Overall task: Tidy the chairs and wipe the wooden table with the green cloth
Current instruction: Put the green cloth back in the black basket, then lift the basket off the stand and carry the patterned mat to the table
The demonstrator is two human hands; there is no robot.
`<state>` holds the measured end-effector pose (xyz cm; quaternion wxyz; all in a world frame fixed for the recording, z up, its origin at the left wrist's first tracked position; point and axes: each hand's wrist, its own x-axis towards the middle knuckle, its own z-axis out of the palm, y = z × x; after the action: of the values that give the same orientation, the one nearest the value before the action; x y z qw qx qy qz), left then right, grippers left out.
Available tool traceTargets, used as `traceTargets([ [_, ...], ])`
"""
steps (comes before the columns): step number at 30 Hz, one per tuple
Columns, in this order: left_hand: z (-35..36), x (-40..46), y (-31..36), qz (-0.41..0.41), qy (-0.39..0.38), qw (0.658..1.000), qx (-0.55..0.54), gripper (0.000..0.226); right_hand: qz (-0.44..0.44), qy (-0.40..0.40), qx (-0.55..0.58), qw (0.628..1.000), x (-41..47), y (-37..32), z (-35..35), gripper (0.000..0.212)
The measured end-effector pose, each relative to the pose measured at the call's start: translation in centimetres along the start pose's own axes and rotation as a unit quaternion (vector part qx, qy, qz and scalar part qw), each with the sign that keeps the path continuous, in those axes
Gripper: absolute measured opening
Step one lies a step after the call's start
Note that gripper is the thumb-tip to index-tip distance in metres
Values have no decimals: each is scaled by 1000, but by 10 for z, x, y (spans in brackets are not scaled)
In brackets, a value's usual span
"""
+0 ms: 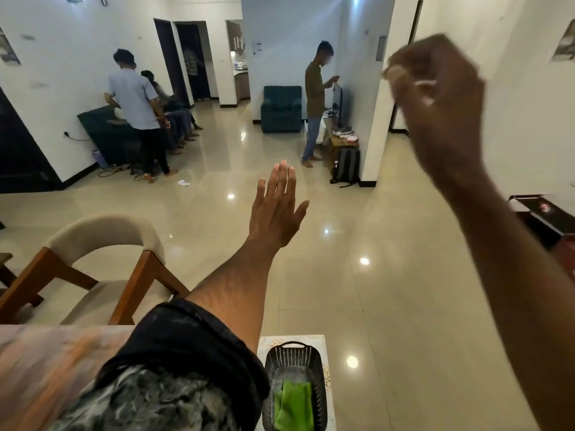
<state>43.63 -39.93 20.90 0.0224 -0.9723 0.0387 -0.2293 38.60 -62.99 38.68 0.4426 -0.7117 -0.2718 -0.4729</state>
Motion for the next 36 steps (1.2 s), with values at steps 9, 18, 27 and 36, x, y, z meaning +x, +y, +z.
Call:
traceTargets([
  [9, 24, -32, -12, -7, -36, 999, -10, 76, 178, -350, -251, 885, -138, 118, 91, 37],
  [18, 120, -140, -27, -62, -188, 979, -47, 74, 229, -468, -227, 823, -284, 142, 118, 40],
  [27, 249, -267, -29, -210, -358, 905, -94, 75, 326, -586, -172, 722, -459, 210, 135, 41],
  [36, 401, -382, -9, -283, -480, 819, -137, 71, 463, -614, -146, 622, -650, 258, 117, 62],
])
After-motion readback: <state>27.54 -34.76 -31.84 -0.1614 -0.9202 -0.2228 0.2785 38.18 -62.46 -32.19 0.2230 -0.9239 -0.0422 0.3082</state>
